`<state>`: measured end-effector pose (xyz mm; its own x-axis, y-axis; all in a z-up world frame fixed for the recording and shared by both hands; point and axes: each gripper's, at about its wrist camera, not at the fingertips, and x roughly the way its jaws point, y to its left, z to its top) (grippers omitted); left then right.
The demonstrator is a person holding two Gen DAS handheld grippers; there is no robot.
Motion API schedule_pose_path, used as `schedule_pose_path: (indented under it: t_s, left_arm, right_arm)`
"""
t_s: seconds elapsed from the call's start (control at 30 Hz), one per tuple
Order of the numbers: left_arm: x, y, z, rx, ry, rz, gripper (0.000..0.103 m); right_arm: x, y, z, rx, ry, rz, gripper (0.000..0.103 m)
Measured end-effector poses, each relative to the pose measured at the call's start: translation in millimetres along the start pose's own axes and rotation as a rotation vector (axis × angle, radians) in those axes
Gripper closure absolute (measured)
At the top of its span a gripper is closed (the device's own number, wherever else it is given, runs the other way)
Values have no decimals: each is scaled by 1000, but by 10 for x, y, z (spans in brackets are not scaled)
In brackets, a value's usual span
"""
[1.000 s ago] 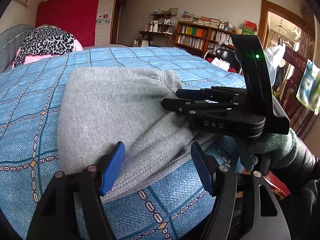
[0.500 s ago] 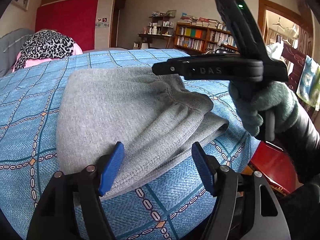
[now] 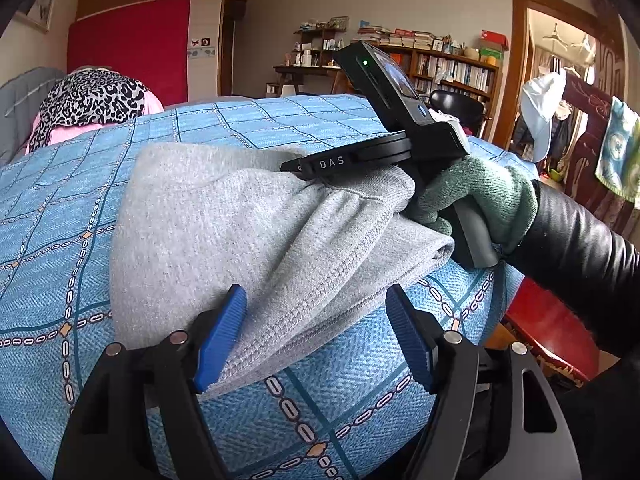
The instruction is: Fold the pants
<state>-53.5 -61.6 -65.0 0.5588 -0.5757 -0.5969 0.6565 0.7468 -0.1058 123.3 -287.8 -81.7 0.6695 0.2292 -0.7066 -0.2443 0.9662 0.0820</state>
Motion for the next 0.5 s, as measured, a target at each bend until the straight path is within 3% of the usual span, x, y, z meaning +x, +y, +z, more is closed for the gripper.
schedule_pose_path:
  t_s: [0.13, 0.2, 0.27, 0.33, 0.5]
  left_arm:
    - [-114, 130, 121, -66, -10, -30, 28]
    - [-197, 219, 168, -91, -30, -23, 22]
    - [-271, 312, 232, -110, -52, -6, 21]
    - [-333, 419, 293, -136, -73, 9, 18]
    - [-424, 699, 422, -210, -96, 47, 16]
  right_arm:
    - [-239, -3, -53, 23, -46, 2, 48]
    - [-431, 4, -104, 39, -76, 5, 46]
    - [-602, -21, -189, 67, -91, 9, 37]
    - [-724, -47, -296, 107, -92, 27, 28]
    - [-811, 17, -561, 166, -55, 76, 28]
